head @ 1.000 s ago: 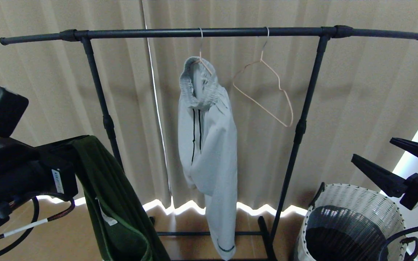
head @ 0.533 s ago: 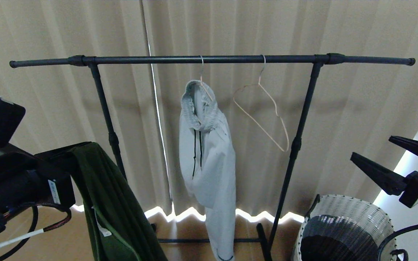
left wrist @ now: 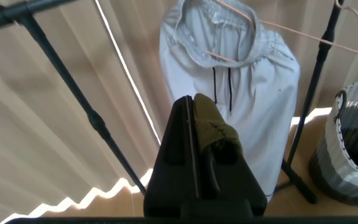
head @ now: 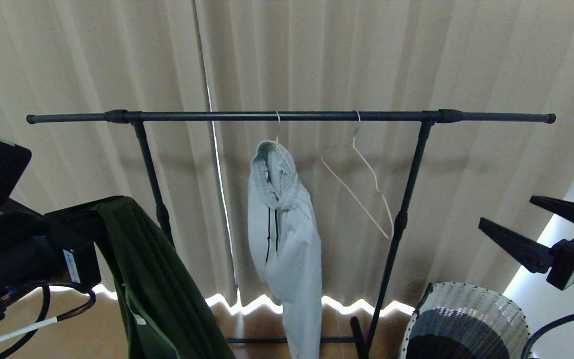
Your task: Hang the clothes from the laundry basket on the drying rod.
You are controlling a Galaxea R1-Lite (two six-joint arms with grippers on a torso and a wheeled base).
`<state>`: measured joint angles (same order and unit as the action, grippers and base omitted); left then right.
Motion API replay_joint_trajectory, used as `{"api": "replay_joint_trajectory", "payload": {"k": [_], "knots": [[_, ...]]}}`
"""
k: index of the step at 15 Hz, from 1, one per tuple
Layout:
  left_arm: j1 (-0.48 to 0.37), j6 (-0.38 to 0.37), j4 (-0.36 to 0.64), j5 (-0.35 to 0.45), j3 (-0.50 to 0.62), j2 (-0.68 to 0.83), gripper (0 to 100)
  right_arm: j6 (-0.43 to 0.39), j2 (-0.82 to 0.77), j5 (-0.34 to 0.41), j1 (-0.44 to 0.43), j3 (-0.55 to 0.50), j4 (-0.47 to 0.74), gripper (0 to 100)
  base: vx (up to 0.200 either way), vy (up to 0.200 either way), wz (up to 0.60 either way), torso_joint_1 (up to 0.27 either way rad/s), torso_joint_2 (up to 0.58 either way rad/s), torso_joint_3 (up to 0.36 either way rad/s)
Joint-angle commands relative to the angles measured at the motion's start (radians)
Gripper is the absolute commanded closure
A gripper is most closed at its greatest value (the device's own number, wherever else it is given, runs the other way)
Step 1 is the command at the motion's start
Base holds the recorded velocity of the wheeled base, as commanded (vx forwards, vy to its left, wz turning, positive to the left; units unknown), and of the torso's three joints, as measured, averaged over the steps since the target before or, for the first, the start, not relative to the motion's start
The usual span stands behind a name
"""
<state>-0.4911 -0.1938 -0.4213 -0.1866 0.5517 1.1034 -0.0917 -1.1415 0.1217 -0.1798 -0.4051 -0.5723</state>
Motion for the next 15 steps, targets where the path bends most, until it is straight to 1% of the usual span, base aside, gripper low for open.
{"api": "replay_joint_trajectory", "payload": {"k": [1,3,4,5,10,15], "knots": [[0.000,-0.003,-0.001,-0.001,-0.007,-0.013,100,0.000,0.009,-0.016,0.000,-0.093,0.147,0,0.000,0.000,0.00,0.080,-0.16,-0.095],[-0.003,-0.003,-0.002,-0.001,-0.026,-0.020,100,0.000,0.011,-0.025,0.000,-0.178,0.333,0,0.000,0.000,0.00,0.041,-0.08,-0.044],[-0.001,-0.003,-0.002,-0.001,-0.032,-0.025,100,0.001,0.012,-0.048,-0.001,-0.213,0.422,0,0.000,0.000,0.00,0.000,0.00,0.000],[0.000,-0.003,-0.002,-0.001,-0.033,-0.028,100,0.001,0.012,-0.066,-0.004,-0.227,0.471,0,0.000,0.000,0.00,0.000,0.00,0.000],[-0.001,0.002,-0.001,-0.001,-0.035,-0.022,100,0.000,0.014,-0.076,-0.007,-0.221,0.485,0,0.000,0.000,0.00,0.000,0.00,0.000],[0.000,0.004,-0.001,-0.002,-0.032,-0.020,100,0.000,0.014,-0.076,-0.009,-0.218,0.485,0,0.200,0.000,0.00,-0.002,0.00,0.003]]}}
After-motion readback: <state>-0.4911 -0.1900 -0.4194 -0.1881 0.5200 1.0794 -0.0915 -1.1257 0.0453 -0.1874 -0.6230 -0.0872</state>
